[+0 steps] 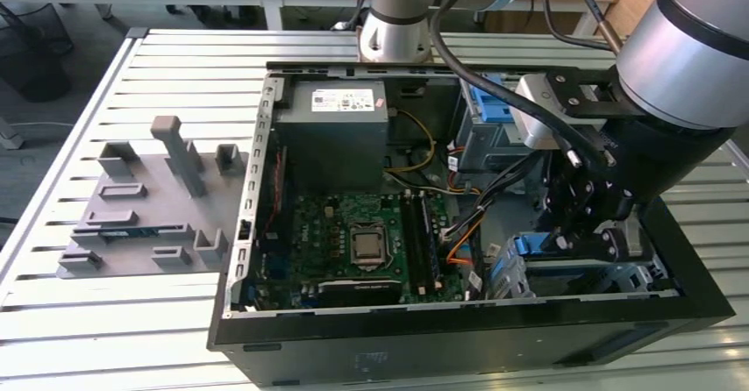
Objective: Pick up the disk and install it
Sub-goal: 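Insert the disk into the insertion slot, then insert the first disk wire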
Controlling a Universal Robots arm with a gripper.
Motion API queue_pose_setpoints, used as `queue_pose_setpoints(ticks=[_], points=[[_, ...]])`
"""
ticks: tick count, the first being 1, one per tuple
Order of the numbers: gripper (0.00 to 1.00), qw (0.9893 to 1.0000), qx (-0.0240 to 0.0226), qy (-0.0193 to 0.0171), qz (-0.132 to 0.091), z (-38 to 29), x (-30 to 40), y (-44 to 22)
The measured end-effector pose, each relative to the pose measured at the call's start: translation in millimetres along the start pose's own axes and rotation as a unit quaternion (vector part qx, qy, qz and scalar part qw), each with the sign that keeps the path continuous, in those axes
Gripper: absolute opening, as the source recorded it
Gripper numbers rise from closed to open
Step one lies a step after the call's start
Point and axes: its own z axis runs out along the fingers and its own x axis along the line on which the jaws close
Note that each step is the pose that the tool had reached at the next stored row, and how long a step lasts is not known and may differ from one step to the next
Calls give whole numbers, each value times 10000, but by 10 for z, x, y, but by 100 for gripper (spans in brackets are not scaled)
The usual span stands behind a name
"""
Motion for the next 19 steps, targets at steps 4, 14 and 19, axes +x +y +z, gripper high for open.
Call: queue_pose_setpoints(ticks=[4,14,19], points=[[13,10000,0,0,0,0,0,0],[11,10000,0,0,0,2,0,0],[11,10000,0,0,0,3,0,0]])
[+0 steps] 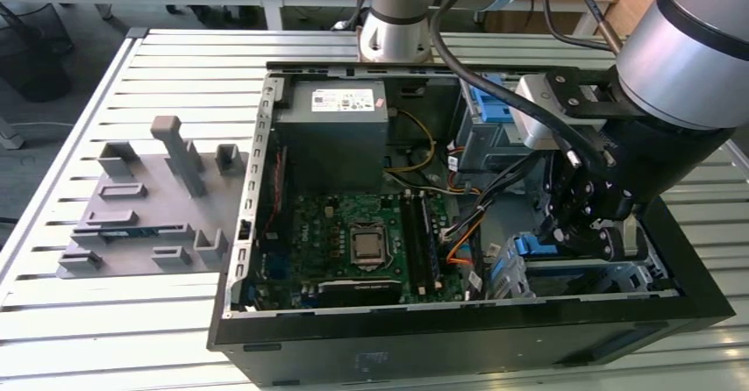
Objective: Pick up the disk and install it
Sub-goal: 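Insert the first disk wire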
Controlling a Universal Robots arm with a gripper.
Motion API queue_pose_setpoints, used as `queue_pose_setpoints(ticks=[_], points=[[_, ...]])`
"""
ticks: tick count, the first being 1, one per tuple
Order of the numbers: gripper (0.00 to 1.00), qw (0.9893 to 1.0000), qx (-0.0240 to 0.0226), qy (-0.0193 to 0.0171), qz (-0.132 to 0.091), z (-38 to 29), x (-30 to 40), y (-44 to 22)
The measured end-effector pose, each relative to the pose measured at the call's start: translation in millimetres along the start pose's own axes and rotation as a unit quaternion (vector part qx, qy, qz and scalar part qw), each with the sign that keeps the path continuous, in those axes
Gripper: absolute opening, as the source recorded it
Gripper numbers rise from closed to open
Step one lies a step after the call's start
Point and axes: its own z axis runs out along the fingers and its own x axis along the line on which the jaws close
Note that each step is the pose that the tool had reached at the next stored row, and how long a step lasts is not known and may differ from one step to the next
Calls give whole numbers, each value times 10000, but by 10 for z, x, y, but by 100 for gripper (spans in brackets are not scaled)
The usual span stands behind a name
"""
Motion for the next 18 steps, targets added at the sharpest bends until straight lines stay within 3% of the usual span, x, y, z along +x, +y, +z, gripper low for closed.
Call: queue_pose_setpoints(ticks=[4,15,18], points=[[11,10000,0,-1,0,1,0,-21],[11,10000,0,1,0,-4,-6,-240],[11,10000,0,-8,0,-9,-11,-271]])
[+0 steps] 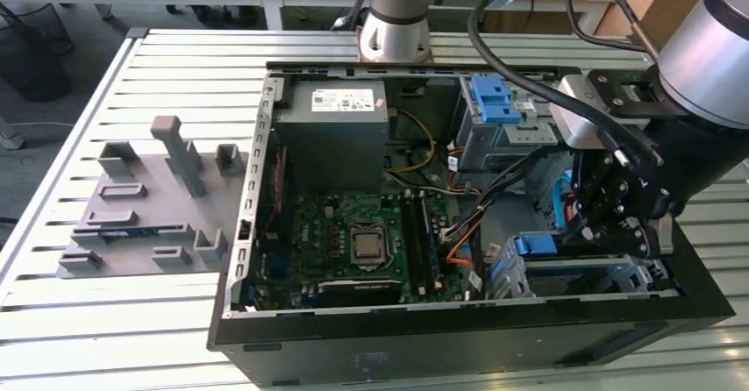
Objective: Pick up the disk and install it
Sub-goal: 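Insert the first disk wire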
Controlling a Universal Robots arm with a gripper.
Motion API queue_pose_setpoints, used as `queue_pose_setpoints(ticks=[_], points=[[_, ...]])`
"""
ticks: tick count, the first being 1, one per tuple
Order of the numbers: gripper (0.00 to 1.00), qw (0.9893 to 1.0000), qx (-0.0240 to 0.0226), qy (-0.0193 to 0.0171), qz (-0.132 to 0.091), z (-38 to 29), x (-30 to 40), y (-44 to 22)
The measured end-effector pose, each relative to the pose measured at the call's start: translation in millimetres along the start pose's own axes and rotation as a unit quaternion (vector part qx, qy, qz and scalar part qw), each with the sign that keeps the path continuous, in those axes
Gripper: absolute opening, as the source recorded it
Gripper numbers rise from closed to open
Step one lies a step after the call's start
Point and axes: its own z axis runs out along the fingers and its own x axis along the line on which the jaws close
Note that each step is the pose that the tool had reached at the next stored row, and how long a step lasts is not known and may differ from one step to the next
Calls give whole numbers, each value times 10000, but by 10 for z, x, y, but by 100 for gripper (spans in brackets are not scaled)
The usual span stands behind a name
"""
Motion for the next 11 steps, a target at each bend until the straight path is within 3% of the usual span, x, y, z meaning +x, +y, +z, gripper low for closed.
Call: queue_pose_setpoints(ticks=[6,11], points=[[11,10000,0,-1,0,-56,-32,-14],[11,10000,0,0,0,-59,-44,-111]])
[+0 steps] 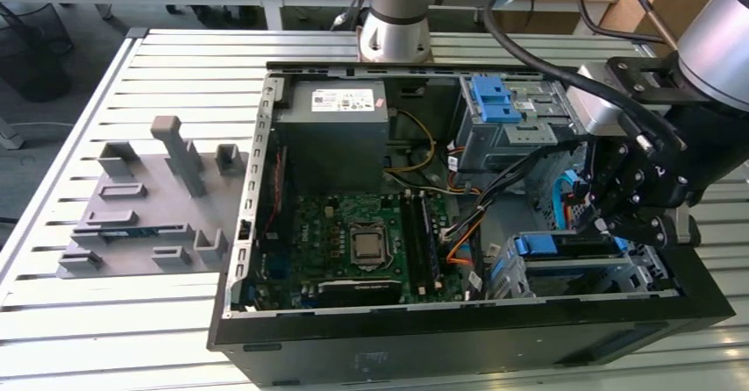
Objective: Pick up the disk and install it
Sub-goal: 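Insert the first disk wire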
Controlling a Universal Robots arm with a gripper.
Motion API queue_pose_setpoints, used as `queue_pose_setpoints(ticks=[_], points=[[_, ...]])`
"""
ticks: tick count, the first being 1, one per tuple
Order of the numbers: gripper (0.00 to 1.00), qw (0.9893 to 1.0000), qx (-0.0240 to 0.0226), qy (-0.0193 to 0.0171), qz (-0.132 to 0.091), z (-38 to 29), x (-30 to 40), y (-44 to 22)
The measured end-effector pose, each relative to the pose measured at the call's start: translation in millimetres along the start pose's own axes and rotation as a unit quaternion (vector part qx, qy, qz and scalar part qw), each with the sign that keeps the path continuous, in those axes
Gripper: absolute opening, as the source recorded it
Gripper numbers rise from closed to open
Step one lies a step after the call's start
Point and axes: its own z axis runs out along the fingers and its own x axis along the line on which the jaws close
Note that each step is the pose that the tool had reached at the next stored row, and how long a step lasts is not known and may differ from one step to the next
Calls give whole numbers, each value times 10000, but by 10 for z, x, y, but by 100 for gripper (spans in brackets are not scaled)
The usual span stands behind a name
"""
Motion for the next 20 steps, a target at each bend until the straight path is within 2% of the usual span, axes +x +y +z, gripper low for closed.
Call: queue_pose_setpoints(ticks=[4,11,20], points=[[11,10000,0,0,-1,-7,-8,-52],[11,10000,4,-2,0,-90,-36,-79],[11,10000,20,-1,0,-100,-145,-130]])
